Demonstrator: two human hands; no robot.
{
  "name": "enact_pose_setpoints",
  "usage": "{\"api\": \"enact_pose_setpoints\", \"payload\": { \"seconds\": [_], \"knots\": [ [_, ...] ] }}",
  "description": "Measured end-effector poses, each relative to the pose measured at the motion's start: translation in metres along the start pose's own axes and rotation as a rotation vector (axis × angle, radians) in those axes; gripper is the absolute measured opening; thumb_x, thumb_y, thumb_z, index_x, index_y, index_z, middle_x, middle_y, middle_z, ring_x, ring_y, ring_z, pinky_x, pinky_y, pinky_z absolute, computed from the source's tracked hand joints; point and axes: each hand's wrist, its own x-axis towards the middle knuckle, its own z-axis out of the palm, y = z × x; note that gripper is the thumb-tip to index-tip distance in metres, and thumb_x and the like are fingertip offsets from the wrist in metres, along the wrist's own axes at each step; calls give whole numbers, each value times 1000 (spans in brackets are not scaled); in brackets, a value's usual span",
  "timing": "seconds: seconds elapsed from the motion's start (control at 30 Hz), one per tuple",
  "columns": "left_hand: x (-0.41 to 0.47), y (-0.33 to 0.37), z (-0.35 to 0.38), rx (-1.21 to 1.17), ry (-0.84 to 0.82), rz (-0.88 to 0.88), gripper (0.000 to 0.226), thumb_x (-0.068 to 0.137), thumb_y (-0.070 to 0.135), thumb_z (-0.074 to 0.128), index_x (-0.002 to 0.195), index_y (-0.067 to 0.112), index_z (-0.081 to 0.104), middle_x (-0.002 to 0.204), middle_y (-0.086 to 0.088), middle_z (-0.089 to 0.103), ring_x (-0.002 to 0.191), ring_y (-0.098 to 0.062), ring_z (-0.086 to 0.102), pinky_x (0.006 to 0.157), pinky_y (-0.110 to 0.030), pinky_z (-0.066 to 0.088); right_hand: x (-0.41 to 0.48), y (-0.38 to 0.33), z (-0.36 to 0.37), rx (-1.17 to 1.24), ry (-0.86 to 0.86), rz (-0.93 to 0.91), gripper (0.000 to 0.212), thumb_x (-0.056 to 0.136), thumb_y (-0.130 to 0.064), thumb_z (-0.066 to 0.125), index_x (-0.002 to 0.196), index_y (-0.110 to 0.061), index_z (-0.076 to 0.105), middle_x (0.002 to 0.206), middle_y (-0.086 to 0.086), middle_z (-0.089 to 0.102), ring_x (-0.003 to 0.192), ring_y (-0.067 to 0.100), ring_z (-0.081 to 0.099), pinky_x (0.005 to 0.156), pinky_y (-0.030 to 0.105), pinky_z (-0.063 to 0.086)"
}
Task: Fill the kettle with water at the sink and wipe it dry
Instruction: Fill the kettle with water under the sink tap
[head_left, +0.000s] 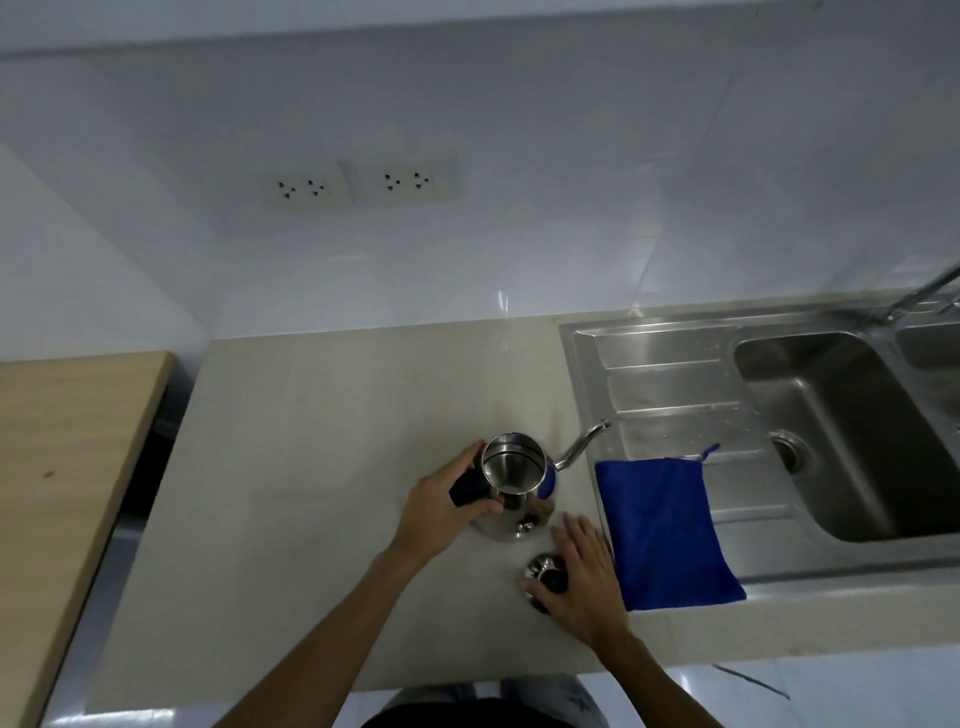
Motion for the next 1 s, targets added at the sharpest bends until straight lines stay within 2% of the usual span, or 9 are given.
{"api": "enact_pose_setpoints", "payload": {
  "seconds": [0.13, 0.2, 0.3, 0.4, 0.47, 0.57, 0.7, 0.87, 1.0],
  "knots": [
    [-5, 0, 1, -42, 11, -24, 75, 68, 43, 87, 136, 34, 58, 119, 13, 73, 114, -7, 68, 99, -39, 56, -6, -8, -20, 234, 181, 5, 94, 80, -83, 40, 150, -21, 38, 160, 2, 33, 149, 16, 23, 122, 43, 26],
    [-12, 4, 0, -84, 91, -93, 72, 67, 53, 83, 130, 26, 62, 115, 11, 72, 108, -6, 68, 95, -30, 56, -7, -16, -39, 339, 282, -31, 85, 83, -74, 52, 146, -18, 43, 153, 0, 42, 142, 8, 32, 117, 38, 37],
    [-15, 7, 2, -122, 228, -144, 50, 74, 62, 65, 99, 20, 70, 90, 11, 73, 85, -3, 68, 79, -24, 54, 2, -32, -70, 422, 299, -113, 84, 81, -59, 69, 149, -25, 33, 149, -15, 36, 137, -11, 25, 113, 14, 25],
    [-11, 13, 2, -147, 278, -122, 46, 90, 54, 58, 74, 11, 61, 62, 12, 58, 59, -2, 50, 60, -19, 41, 19, -45, -88, 415, 193, -163, 101, 78, -58, 73, 155, -26, 17, 155, -21, 20, 144, -11, 13, 115, 13, 16],
    [-6, 11, 3, -148, 274, -126, 47, 95, 45, 61, 69, 5, 56, 56, 11, 50, 55, -3, 42, 57, -20, 38, 32, -50, -90, 389, 120, -178, 110, 76, -56, 76, 157, -25, 8, 163, -12, 15, 149, 1, 12, 120, 21, 18],
    [0, 6, 4, -120, 246, -107, 68, 87, 62, 56, 64, -1, 49, 54, 4, 45, 53, -8, 40, 55, -25, 35, 44, -60, -92, 423, 63, -159, 115, 71, -52, 81, 156, -23, 8, 163, -4, 22, 150, 13, 22, 121, 34, 29],
    [4, 1, 5, -34, 179, -92, 77, 86, 71, 47, 52, 2, 44, 46, -2, 40, 47, -13, 39, 53, -29, 32, 50, -67, -95, 477, 70, -138, 117, 68, -42, 85, 156, -20, 12, 159, -3, 30, 141, 3, 27, 115, 22, 29],
    [9, 1, 3, -24, 171, -107, 79, 81, 74, 48, 46, 4, 42, 40, 1, 41, 42, -12, 39, 52, -29, 33, 56, -68, -95, 498, 65, -125, 113, 62, -45, 85, 151, -25, 20, 147, -7, 44, 133, 9, 46, 109, 34, 47],
    [5, 16, 5, -91, 146, -66, 78, 82, 71, 49, 43, 4, 39, 39, -2, 39, 41, -14, 38, 50, -28, 31, 51, -62, -101, 532, 79, -129, 110, 61, -38, 88, 150, -24, 26, 142, -11, 50, 129, 4, 49, 107, 17, 44]
  ]
}}
